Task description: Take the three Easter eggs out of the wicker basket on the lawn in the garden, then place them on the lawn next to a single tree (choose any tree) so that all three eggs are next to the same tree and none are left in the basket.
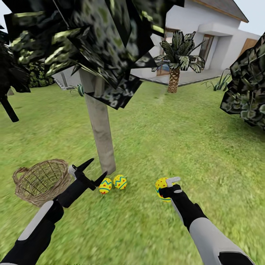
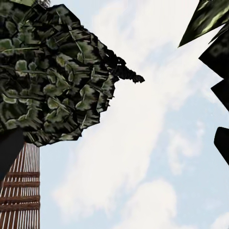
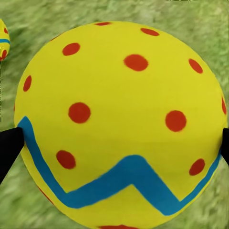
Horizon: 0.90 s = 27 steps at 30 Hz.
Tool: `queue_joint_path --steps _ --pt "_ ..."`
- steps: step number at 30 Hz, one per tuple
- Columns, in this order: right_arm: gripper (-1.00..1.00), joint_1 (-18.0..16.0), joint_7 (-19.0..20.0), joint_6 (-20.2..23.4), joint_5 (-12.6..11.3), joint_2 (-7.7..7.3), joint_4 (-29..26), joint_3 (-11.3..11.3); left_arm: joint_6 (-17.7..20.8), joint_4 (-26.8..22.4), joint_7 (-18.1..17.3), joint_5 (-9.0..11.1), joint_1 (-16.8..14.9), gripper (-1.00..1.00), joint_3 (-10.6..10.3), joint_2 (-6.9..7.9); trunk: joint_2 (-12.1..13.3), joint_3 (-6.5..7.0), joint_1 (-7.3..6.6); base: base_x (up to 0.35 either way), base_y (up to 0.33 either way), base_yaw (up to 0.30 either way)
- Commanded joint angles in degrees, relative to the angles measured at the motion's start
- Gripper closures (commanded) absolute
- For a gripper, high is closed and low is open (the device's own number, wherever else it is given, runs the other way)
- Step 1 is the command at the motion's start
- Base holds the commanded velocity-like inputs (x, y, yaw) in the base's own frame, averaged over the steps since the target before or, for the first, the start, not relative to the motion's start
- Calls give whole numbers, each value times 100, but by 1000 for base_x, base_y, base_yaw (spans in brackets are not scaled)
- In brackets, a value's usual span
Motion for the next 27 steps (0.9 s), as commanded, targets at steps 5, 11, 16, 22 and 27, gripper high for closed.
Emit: queue_joint_path --steps 5,11,16,22,27 --pt "100 0 14 22 45 67 -10 -11 9 4 -34 -6 -5 -100 -13 5 -2 -35 -1 0 -215 220" --pt "100 0 14 19 57 111 -18 -11 5 4 -34 -7 -5 -100 -12 5 -2 -60 -1 0 -213 253" --pt "100 4 14 13 63 112 -32 -11 5 4 -34 -7 -5 -100 -14 5 -2 -62 -1 34 -213 46" --pt "100 4 14 13 70 117 -28 -6 4 2 -26 -10 -5 -100 -11 5 -2 -62 -1 202 -239 103" --pt "100 5 14 13 71 137 -28 -2 6 0 -26 -4 -5 -100 -11 5 -2 -62 -1 227 -248 283"
